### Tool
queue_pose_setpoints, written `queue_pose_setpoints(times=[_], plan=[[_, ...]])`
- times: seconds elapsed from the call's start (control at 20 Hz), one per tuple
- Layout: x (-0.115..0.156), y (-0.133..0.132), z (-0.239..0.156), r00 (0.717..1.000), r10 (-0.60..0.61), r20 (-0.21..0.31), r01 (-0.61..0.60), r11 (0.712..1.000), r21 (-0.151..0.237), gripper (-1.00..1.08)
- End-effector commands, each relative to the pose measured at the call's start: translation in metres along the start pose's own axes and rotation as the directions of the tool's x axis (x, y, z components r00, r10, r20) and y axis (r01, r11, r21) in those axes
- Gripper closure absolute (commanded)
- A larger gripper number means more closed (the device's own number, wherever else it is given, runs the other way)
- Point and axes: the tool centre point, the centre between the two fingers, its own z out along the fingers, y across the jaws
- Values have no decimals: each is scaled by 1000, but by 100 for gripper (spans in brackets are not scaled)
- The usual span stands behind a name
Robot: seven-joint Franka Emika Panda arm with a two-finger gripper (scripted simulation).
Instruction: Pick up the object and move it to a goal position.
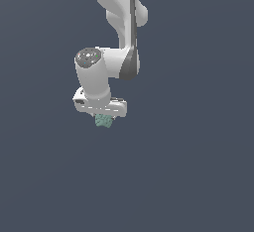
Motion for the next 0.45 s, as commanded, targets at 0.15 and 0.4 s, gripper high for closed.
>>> queue_pose_setpoints(times=[0.15, 0.4], plan=[[8, 34, -16, 1000, -2, 1, 2, 1000, 0, 108], [11, 43, -20, 1000, -2, 1, 2, 1000, 0, 108]])
